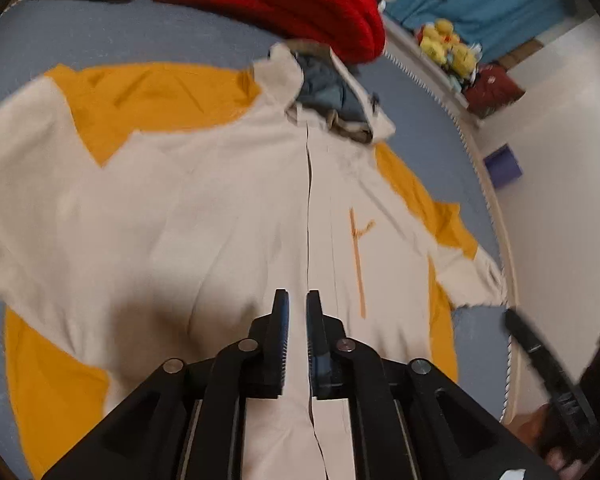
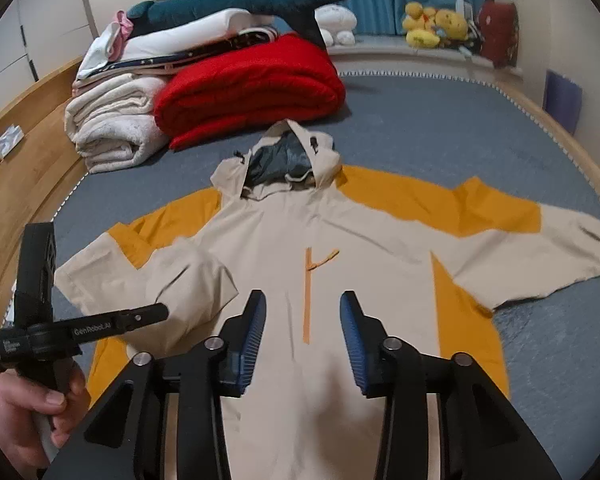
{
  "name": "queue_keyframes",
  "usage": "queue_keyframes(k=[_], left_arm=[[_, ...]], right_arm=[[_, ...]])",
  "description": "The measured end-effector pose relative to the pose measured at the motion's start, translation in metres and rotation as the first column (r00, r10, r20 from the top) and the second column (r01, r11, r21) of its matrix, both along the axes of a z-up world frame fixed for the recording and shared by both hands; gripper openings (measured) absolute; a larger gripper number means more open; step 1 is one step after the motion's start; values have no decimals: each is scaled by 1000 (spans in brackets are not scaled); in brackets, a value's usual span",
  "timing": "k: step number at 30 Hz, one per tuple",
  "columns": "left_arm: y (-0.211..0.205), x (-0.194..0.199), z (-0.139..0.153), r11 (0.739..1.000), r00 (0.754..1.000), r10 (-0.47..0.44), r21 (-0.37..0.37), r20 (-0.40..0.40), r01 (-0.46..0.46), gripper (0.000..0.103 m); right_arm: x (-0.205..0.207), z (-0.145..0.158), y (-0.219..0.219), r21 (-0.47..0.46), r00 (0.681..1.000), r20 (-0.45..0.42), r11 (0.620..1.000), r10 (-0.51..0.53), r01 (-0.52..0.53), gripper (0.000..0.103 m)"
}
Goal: Fold large clothes
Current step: 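Carry the held sleeve across the jacket front with the left tool, release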
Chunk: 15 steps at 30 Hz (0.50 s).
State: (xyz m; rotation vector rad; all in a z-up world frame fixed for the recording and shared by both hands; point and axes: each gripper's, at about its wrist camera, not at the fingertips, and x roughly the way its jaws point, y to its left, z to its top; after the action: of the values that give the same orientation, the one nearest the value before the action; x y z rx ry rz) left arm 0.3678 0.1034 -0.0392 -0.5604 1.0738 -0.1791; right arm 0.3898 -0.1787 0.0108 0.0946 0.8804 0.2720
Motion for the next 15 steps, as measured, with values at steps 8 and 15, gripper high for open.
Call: queue_keyframes(k=[8, 15], left_arm=[[65, -3, 21, 992, 999, 36, 120, 17, -38, 28], [117, -6, -29, 992, 979, 115, 61, -167, -106, 27]], right_arm=[[0, -26, 50, 7, 990, -68, 993, 121, -121, 42], [-23, -45, 122, 3, 949, -67, 951, 308, -308, 40]])
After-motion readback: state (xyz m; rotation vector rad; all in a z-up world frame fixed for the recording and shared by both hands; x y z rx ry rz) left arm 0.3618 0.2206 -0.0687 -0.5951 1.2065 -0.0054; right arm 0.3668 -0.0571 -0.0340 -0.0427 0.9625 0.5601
